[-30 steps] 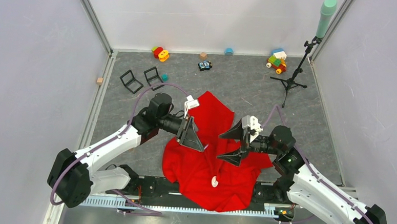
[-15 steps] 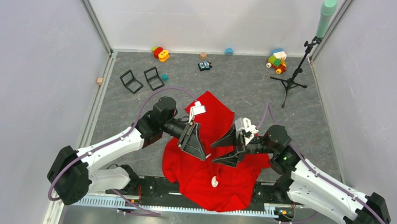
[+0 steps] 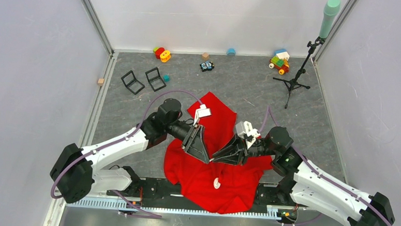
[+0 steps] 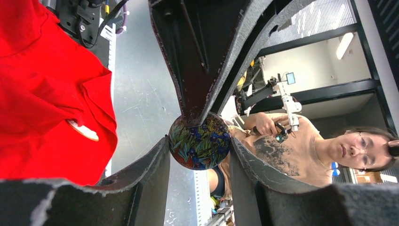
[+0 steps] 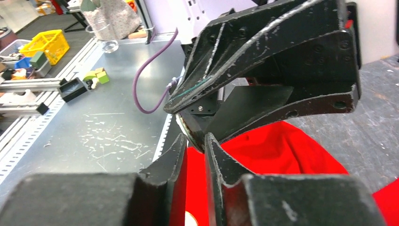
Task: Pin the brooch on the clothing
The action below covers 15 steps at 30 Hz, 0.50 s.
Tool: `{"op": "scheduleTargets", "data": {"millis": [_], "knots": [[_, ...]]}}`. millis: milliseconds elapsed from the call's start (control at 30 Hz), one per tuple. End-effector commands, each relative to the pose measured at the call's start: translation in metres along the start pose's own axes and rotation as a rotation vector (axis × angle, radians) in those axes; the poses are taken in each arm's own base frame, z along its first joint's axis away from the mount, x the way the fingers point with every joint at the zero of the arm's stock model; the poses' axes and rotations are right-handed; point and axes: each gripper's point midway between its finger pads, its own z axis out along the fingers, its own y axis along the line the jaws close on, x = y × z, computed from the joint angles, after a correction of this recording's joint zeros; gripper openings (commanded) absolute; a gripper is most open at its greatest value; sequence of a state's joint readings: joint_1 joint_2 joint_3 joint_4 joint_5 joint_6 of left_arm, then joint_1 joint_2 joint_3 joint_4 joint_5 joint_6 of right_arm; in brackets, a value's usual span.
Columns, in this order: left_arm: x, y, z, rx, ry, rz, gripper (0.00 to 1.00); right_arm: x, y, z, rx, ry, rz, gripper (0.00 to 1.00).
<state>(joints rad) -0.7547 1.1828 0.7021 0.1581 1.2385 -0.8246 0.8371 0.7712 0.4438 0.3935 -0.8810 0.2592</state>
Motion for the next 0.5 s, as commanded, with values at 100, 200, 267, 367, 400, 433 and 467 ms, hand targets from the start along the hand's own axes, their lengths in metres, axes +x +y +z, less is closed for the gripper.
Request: {"op": "scheduleTargets", "data": {"millis": [100,200,267,367,400,433,467], "knots": [[-0.006,-0.003,0.002,0.002,-0.022,0.017,0.35,-0.018,0.007,0.003,-0.035,-0.029,-0.051,0.00],[-0.015,-0.009,0.002,-0.003,-0.061,0.057,0.63,-0.018,-0.001,0.002,0.019,-0.032,-0.047,0.00],[-0.024,-0.015,0.001,-0.016,-0.108,0.112,0.83,-0.017,-0.016,-0.001,0.123,-0.046,-0.021,0.00],[-0.040,-0.011,-0.003,-0.101,-0.218,0.188,0.96,-0.014,-0.039,-0.008,0.280,-0.078,0.053,0.00],[-0.044,-0.009,-0.005,-0.132,-0.253,0.214,0.98,-0.014,-0.044,-0.010,0.315,-0.097,0.083,0.00],[-0.051,-0.003,-0.009,-0.178,-0.301,0.235,0.99,-0.015,-0.048,-0.012,0.349,-0.119,0.113,0.00],[-0.055,0.002,-0.013,-0.228,-0.344,0.257,1.00,-0.015,-0.053,-0.015,0.385,-0.149,0.150,0.00]]}}
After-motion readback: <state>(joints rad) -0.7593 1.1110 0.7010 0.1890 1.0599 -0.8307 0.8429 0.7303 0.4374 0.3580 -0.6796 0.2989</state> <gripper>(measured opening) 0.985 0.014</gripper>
